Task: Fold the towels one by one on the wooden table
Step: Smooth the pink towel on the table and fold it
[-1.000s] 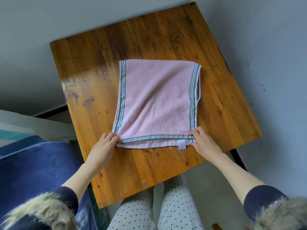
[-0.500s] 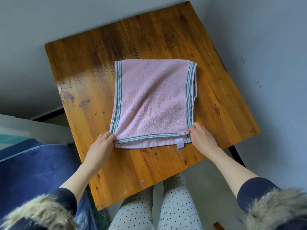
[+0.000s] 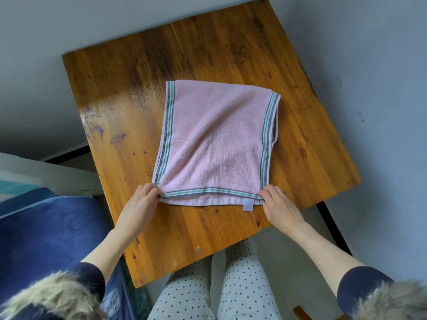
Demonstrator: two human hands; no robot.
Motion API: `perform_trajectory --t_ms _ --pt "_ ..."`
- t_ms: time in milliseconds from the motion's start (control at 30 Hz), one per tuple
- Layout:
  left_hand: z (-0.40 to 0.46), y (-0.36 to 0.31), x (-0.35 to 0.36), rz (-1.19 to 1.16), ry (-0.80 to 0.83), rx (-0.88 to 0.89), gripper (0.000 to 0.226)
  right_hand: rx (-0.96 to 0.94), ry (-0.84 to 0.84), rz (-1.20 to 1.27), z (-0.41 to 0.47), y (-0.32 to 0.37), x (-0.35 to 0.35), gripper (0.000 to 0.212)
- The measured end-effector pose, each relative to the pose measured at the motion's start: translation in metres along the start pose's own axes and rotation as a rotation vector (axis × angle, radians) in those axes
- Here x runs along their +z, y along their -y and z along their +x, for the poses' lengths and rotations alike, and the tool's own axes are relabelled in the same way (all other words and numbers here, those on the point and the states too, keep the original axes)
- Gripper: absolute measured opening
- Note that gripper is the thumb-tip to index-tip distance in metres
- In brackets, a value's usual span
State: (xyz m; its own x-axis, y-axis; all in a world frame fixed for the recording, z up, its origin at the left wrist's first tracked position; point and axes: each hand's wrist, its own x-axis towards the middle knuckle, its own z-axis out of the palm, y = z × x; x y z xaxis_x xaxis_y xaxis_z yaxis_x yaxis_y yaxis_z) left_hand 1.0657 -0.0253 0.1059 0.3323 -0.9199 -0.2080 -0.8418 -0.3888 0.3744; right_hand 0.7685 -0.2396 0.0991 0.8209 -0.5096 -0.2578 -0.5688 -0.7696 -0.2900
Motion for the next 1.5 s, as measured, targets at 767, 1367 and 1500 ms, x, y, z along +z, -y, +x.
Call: perform_trajectory --t_ms 767,1367,1500 --pt "0.028 -0.011 -0.063 -0.075 0.020 -0.111 0.018 0.253 -0.223 0.116 0.040 0.005 -0.098 0.007" --pt "0.094 -0.098 -0.381 -0.443 -0.686 0.100 0.012 -0.024 -0.810 0.864 0.114 0.032 -0.418 0.018" --pt "0.081 -0.104 -0.397 -0.405 -0.754 0.132 0.018 -0.100 -0.759 0.919 0.118 0.037 -0.433 0.021"
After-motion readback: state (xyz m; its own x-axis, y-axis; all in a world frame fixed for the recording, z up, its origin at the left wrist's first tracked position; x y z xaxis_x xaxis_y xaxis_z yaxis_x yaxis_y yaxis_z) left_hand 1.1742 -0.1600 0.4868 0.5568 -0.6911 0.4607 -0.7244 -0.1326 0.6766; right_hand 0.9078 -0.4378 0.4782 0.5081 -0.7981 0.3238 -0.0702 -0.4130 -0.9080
